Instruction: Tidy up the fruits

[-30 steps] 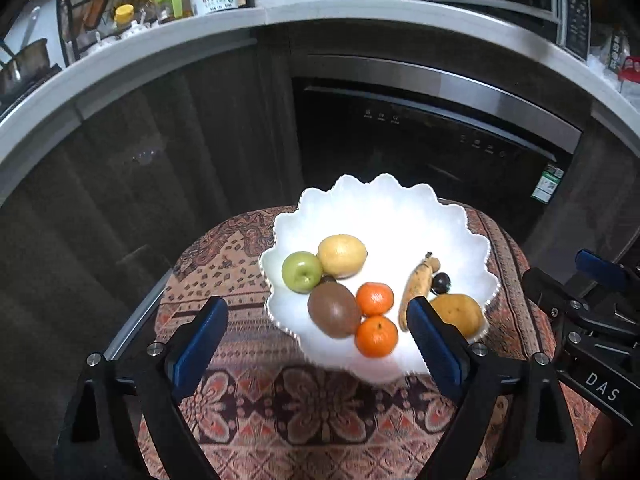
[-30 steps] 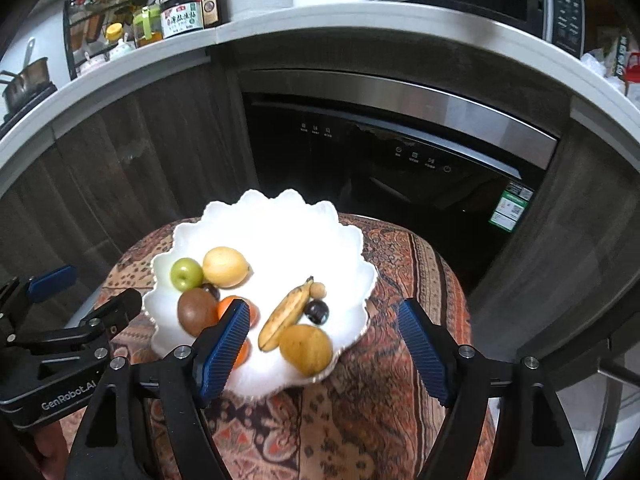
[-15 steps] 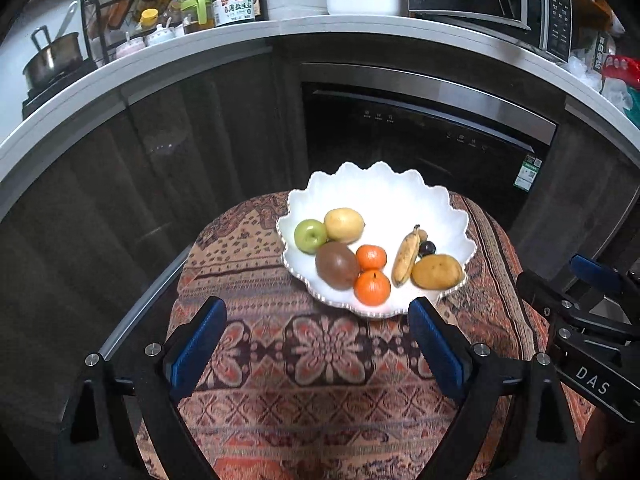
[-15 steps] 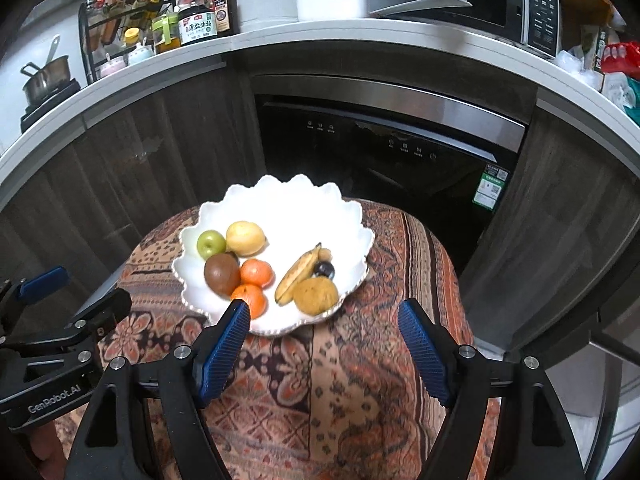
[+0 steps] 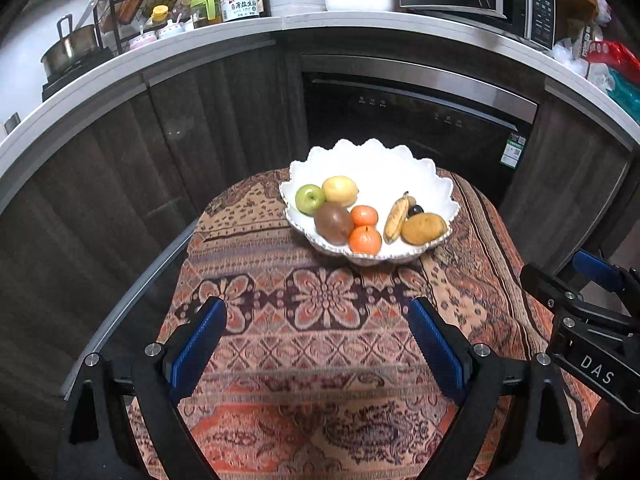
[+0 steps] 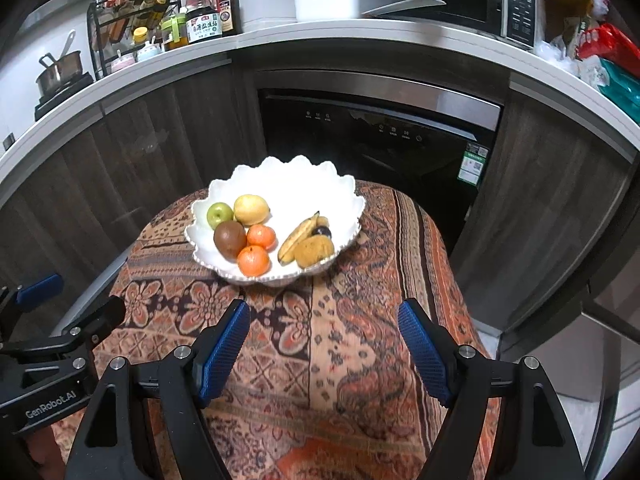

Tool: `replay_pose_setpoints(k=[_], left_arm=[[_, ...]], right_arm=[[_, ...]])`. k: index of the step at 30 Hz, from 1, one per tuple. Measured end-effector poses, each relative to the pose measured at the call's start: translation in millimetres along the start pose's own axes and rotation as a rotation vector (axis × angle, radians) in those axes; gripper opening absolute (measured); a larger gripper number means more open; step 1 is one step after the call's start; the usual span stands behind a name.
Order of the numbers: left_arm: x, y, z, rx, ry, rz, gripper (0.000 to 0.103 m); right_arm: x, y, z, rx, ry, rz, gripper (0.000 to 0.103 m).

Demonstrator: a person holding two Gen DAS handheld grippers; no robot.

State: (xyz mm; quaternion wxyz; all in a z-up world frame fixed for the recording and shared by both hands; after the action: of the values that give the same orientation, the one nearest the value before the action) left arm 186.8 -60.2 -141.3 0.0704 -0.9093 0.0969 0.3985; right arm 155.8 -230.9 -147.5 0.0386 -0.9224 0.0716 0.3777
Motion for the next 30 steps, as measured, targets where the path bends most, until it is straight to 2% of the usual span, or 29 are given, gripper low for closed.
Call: replay_pose_setpoints(k=[17,30], left_arm=[[-29,-4,48,-0.017,-0.026,-0.010,0.093],[-61,-9,62,-0.009,0.022,-0.040,0.093]], right_arm=[[-30,-1,40,-0.002,-0.003,-0.002,0.077],[-58,-3,56,0.011,0.037,0.000,0.077]])
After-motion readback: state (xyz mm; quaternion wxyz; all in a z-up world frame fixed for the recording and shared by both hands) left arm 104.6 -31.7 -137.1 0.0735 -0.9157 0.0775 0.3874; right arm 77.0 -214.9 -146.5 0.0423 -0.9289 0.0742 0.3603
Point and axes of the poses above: each gripper's, at about its wrist camera, not at the fingertips, and x roughly the way its jaws point, y to its right, z to its underside, the point moved 10 cm from there along x, roughly the way its jaws point, and after that the axes turned 1 degree about y, right-handed, at the moved point
